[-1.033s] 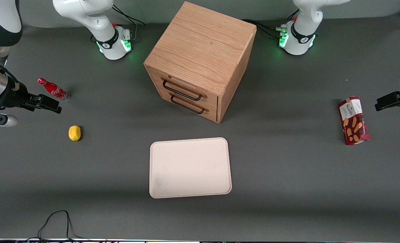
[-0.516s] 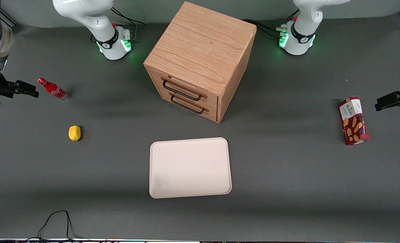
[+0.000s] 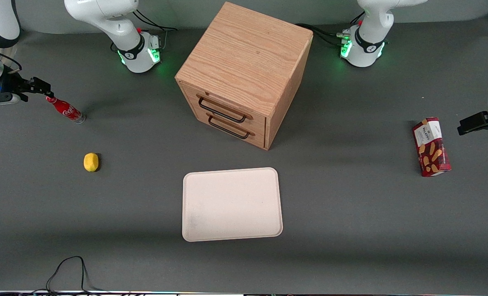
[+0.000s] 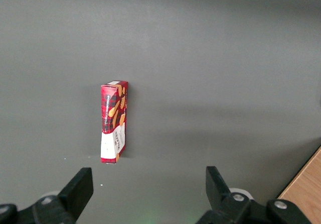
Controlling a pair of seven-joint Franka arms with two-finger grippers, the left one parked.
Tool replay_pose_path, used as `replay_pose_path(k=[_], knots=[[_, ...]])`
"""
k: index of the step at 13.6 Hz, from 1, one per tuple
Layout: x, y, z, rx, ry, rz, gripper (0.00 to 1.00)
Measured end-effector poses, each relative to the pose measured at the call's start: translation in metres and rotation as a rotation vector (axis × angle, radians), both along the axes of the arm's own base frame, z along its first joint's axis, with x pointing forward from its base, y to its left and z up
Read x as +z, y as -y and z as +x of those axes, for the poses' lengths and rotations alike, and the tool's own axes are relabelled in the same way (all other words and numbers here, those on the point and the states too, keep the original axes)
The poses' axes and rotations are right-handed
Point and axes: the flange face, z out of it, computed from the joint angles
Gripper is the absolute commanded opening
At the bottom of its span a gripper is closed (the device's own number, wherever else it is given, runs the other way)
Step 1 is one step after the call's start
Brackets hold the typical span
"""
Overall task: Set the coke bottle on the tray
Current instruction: 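Close the right gripper on the bottle's cap end and lift it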
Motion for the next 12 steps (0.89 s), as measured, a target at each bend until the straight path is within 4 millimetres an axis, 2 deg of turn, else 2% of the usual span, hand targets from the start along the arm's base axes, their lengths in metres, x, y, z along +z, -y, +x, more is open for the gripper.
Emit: replay_pose_path(k=[2,5,10,12], knots=[[-0.029,0.021,-0.019,0.013,0.01,-0.005,1.0],[-0.059,0.027,-0.037,0.01,0.008,0.008,1.0],[-0.086,0.033,-0.055,0.008,0.011,0.004,0.99],[-0.089,0.035,-0.058,0.002,0.012,0.007,0.89]])
